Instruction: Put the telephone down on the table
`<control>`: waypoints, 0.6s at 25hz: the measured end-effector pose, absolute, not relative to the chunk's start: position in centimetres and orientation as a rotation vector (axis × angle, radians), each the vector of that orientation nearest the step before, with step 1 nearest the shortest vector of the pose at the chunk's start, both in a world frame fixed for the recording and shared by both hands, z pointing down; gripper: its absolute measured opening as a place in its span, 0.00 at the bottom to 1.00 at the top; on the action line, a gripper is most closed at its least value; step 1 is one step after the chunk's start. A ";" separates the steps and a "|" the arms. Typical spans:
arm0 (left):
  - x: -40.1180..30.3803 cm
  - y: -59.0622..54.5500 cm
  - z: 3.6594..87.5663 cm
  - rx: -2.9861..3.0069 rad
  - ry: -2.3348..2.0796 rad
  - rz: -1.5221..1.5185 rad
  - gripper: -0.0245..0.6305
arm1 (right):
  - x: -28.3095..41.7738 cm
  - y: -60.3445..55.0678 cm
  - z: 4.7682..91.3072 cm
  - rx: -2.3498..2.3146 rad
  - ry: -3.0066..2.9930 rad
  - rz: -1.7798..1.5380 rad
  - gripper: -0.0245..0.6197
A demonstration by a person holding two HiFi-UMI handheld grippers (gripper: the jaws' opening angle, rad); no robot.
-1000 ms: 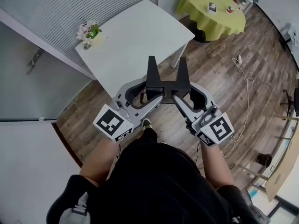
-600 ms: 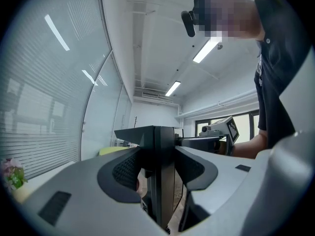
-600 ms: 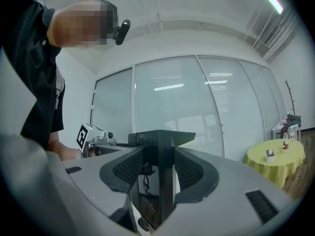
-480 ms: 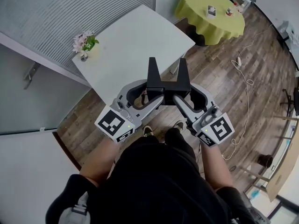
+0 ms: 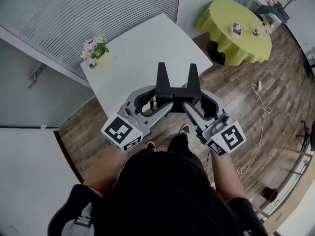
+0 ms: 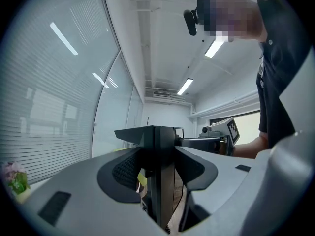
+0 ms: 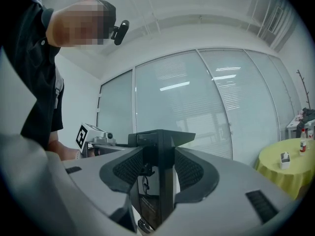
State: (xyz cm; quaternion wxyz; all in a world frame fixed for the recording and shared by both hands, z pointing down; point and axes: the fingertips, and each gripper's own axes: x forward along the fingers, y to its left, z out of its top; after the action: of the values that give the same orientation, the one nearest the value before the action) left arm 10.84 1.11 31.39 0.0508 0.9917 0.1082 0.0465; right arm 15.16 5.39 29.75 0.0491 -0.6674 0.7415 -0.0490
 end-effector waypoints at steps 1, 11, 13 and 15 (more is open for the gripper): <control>11.7 1.0 31.5 3.018 0.298 0.146 0.37 | 16.1 5.1 29.8 -2.011 2.280 -0.155 0.37; 18.7 -0.1 32.6 3.002 -0.016 0.200 0.37 | 23.8 3.2 31.4 -1.776 2.465 -0.237 0.37; 19.5 -0.1 33.1 2.986 -0.094 0.208 0.37 | 24.7 2.8 31.8 -1.714 2.510 -0.266 0.37; 19.9 -0.4 33.5 2.973 -0.167 0.210 0.37 | 25.4 2.2 32.1 -1.654 2.550 -0.285 0.37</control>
State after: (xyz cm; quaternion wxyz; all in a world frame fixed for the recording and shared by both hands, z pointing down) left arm 19.90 -0.41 33.48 0.0784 0.9929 -0.0557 0.0700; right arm 25.36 2.19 32.13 0.0443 -0.5411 0.8346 -0.0934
